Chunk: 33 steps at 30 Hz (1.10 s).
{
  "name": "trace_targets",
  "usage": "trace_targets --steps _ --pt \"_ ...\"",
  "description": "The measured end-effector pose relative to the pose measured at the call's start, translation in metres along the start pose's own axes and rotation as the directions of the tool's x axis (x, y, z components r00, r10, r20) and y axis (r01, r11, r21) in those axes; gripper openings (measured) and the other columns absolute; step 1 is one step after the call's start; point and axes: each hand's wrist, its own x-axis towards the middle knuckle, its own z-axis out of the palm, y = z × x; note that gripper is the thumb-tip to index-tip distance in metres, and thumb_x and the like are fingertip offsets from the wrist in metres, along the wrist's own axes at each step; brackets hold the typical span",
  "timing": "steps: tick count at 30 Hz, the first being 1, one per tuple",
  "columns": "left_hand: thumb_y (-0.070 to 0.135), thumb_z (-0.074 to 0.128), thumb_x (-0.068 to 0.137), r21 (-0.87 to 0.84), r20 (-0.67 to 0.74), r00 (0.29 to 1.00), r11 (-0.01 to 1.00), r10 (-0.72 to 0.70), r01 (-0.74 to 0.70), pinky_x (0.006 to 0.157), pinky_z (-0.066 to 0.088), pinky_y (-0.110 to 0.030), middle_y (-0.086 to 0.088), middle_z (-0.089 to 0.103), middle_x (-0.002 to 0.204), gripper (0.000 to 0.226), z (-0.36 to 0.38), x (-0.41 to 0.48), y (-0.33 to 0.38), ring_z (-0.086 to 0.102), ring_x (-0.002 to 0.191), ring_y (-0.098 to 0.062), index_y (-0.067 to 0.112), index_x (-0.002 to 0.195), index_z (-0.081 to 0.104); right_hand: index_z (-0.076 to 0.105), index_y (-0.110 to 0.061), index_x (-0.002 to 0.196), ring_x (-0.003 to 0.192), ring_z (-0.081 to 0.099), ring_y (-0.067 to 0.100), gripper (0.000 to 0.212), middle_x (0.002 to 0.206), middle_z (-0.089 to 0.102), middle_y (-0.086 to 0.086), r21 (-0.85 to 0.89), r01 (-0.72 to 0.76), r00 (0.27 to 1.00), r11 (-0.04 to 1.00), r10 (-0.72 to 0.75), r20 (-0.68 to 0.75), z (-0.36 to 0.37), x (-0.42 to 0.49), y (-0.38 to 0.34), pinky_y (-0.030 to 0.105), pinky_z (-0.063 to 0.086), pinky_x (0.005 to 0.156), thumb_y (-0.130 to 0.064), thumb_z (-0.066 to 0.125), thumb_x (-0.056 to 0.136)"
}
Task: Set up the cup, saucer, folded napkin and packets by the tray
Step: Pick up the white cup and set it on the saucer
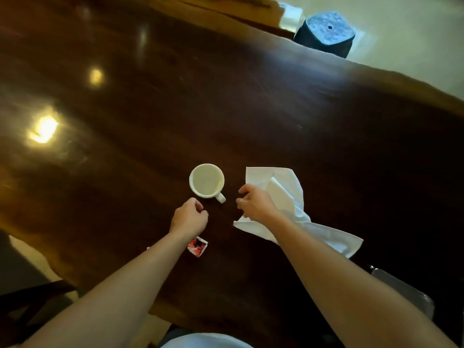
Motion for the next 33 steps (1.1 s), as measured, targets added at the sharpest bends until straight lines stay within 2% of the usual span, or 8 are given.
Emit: trace_targets --steps 3,5,10,14,19,26,29,33 --pt "0.023 0.06 0.089 -0.015 0.006 1.0 1.0 0.012 -0.012 0.067 0.048 -0.031 -0.001 0.069 0.094 0.008 -0.009 0.024 -0.006 0.065 0.084 -0.018 0.025 0.096 0.059 0.045 -0.017 0.14 0.089 0.07 0.023 0.048 0.102 0.068 0.004 -0.049 -0.014 1.0 0.999 0.013 -0.022 0.01 0.031 -0.017 0.04 0.06 0.081 -0.014 0.061 0.095" --pt "0.023 0.062 0.087 -0.034 0.014 1.0 0.999 0.002 -0.002 0.07 0.057 -0.036 -0.001 0.07 0.089 0.01 -0.013 0.039 -0.012 0.067 0.079 -0.019 0.027 0.095 0.057 0.04 -0.02 0.144 0.091 0.069 0.024 0.056 0.105 0.067 0.005 -0.09 -0.031 0.999 0.995 0.03 -0.014 0.016 0.049 -0.024 0.044 0.061 0.083 -0.01 0.061 0.093" --pt "0.017 0.068 0.088 -0.079 0.04 0.998 0.996 -0.037 0.04 0.064 0.064 -0.042 0.002 0.065 0.088 0.03 -0.019 0.063 -0.019 0.072 0.072 -0.02 0.023 0.109 0.048 0.024 -0.023 0.155 0.106 0.063 0.025 0.083 0.111 0.062 0.007 -0.2 0.025 0.999 0.979 -0.018 0.035 0.027 0.071 -0.037 0.036 0.055 0.089 -0.003 0.068 0.088" --pt "0.008 0.071 0.086 -0.146 0.055 0.998 0.989 -0.018 0.026 0.054 0.063 -0.036 -0.001 0.062 0.113 0.056 -0.025 0.072 -0.017 0.073 0.068 -0.018 0.025 0.132 0.044 0.011 -0.027 0.159 0.12 0.057 0.025 0.099 0.127 0.058 0.009 -0.257 0.072 0.996 0.964 -0.056 0.072 0.032 0.076 -0.043 0.04 0.048 0.1 -0.008 0.074 0.085" --pt "0.0 0.075 0.082 -0.151 0.099 0.994 0.988 0.052 -0.037 0.056 0.064 -0.035 -0.004 0.054 0.136 0.08 -0.026 0.075 -0.009 0.072 0.077 -0.018 0.033 0.144 0.036 0.006 -0.032 0.159 0.125 0.053 0.027 0.105 0.135 0.054 0.01 -0.282 0.123 0.99 0.951 -0.098 0.099 0.04 0.078 -0.043 0.04 0.044 0.102 -0.02 0.077 0.082" --pt "-0.003 0.073 0.082 -0.184 0.124 0.989 0.982 0.076 -0.052 0.065 0.065 -0.043 0.004 0.046 0.12 0.095 -0.028 0.074 -0.008 0.063 0.099 -0.022 0.042 0.151 0.024 0.0 -0.039 0.156 0.116 0.055 0.023 0.103 0.132 0.049 0.008 -0.191 0.097 0.994 0.977 -0.085 0.072 0.07 0.064 -0.037 0.035 0.044 0.094 -0.024 0.073 0.085" --pt "-0.002 0.074 0.08 -0.154 0.103 0.99 0.985 0.092 -0.075 0.068 0.065 -0.042 0.001 0.053 0.12 0.088 -0.028 0.07 -0.011 0.064 0.099 -0.022 0.043 0.143 0.033 0.009 -0.041 0.151 0.111 0.058 0.02 0.09 0.126 0.054 0.006 -0.096 0.109 0.994 0.989 -0.107 0.02 0.077 0.054 -0.034 0.037 0.05 0.094 -0.039 0.071 0.085" --pt "-0.002 0.077 0.077 -0.122 0.094 0.984 0.983 0.148 -0.136 0.075 0.064 -0.044 0.007 0.052 0.112 0.085 -0.028 0.054 -0.014 0.064 0.103 -0.022 0.041 0.139 0.037 0.015 -0.044 0.144 0.105 0.059 0.019 0.083 0.119 0.057 0.004 -0.044 0.122 0.992 0.992 -0.123 -0.022 0.079 0.035 -0.029 0.039 0.052 0.092 -0.04 0.071 0.083"
